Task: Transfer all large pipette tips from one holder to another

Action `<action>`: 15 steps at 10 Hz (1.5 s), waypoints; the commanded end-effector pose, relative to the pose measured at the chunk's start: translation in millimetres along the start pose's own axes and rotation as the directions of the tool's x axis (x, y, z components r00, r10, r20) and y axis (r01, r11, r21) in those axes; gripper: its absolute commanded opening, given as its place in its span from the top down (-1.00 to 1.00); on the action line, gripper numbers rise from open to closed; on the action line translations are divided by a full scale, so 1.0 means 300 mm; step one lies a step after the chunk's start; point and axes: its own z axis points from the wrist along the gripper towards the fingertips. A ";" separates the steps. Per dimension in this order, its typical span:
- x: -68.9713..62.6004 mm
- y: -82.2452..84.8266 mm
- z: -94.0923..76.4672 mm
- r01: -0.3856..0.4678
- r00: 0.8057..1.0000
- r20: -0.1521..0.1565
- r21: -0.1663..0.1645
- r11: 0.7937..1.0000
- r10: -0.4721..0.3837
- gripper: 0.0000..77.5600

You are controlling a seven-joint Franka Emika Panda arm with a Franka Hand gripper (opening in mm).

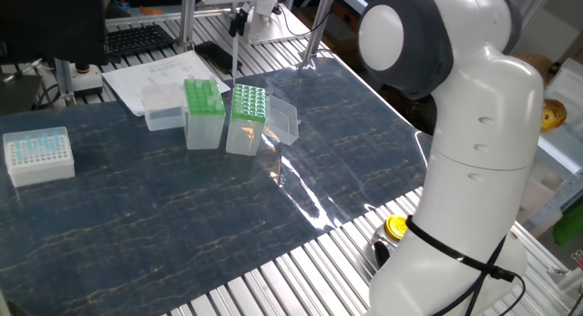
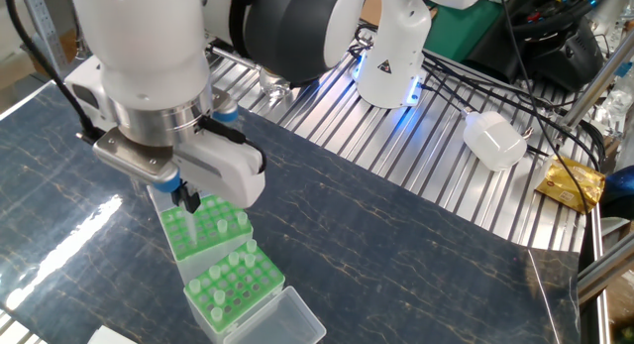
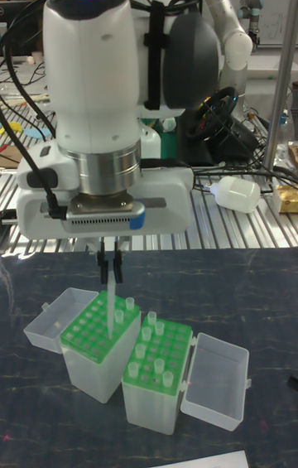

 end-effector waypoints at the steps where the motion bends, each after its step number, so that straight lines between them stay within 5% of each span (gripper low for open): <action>1: 0.016 -0.008 0.010 0.004 1.000 0.008 -0.001 1.000 -0.004 0.97; 15: 0.081 -0.012 0.068 0.000 1.000 0.011 -0.006 1.000 0.000 0.97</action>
